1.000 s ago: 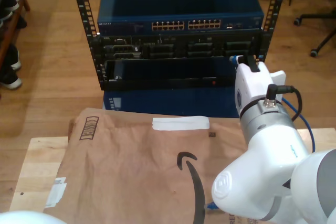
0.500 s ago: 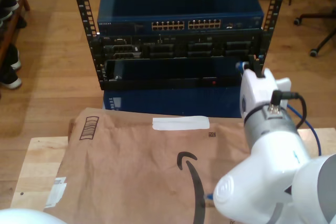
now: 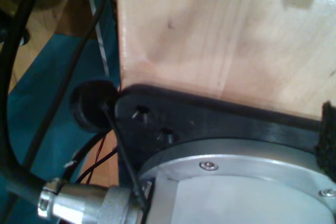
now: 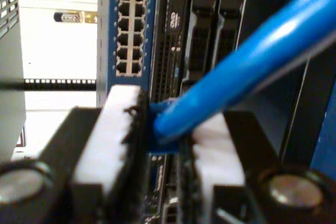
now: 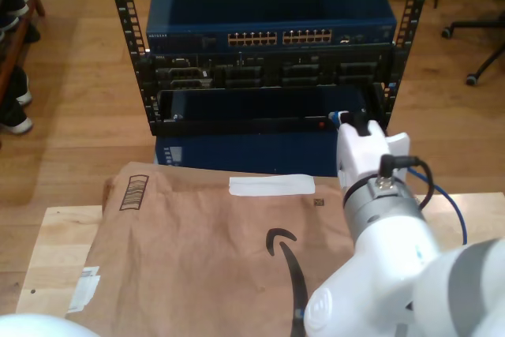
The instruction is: Grab the cable and plug it in
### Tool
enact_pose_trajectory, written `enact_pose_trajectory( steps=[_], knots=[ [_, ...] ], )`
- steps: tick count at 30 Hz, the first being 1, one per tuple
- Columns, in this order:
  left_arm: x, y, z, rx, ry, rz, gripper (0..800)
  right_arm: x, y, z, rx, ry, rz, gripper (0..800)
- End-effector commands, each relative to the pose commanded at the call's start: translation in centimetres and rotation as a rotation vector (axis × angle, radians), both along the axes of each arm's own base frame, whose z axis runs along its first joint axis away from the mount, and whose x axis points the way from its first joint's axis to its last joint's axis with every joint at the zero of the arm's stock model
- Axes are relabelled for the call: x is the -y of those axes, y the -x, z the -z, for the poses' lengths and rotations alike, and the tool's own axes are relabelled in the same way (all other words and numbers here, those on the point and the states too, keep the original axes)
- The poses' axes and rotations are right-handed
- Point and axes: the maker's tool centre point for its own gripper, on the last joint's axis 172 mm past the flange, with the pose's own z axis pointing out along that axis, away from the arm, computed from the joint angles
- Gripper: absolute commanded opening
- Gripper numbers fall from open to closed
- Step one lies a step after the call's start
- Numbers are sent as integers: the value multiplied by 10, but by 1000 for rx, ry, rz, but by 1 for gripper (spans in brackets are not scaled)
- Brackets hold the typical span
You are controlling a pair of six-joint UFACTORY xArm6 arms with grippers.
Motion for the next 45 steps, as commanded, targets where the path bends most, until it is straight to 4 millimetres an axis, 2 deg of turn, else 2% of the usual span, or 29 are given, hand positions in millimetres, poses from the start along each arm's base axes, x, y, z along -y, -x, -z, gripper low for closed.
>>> enact_pose_trajectory(
  steps=[1,3,5,8,11,14,18,25,30,34,39,45],
  knots=[
    [0,0,0,0,0,-2,800,-2,-1,-4,12,-1,2,1],
    [0,0,0,0,0,0,800,-4,-1,11,-9,22,2,1],
    [0,0,0,-1,0,1,800,-19,7,20,-9,48,-27,1],
    [0,0,0,0,0,0,800,-23,9,12,32,65,-27,1],
    [0,0,0,0,0,0,800,-23,10,14,29,68,-28,1],
    [0,0,0,0,0,0,800,-23,8,19,21,73,-26,1],
    [0,0,0,0,0,0,800,-34,-1,13,16,43,-37,0],
    [0,0,0,0,0,0,800,-45,-8,35,-75,74,-81,0],
    [0,0,0,0,0,0,800,-52,-13,23,-64,124,-105,0],
    [0,0,0,-1,0,0,800,-65,-22,20,-109,75,-126,0],
    [0,0,0,-1,0,1,799,-63,-23,26,-130,65,-111,0],
    [0,0,0,0,0,1,800,-57,-33,20,-137,73,-108,0]
  ],
)
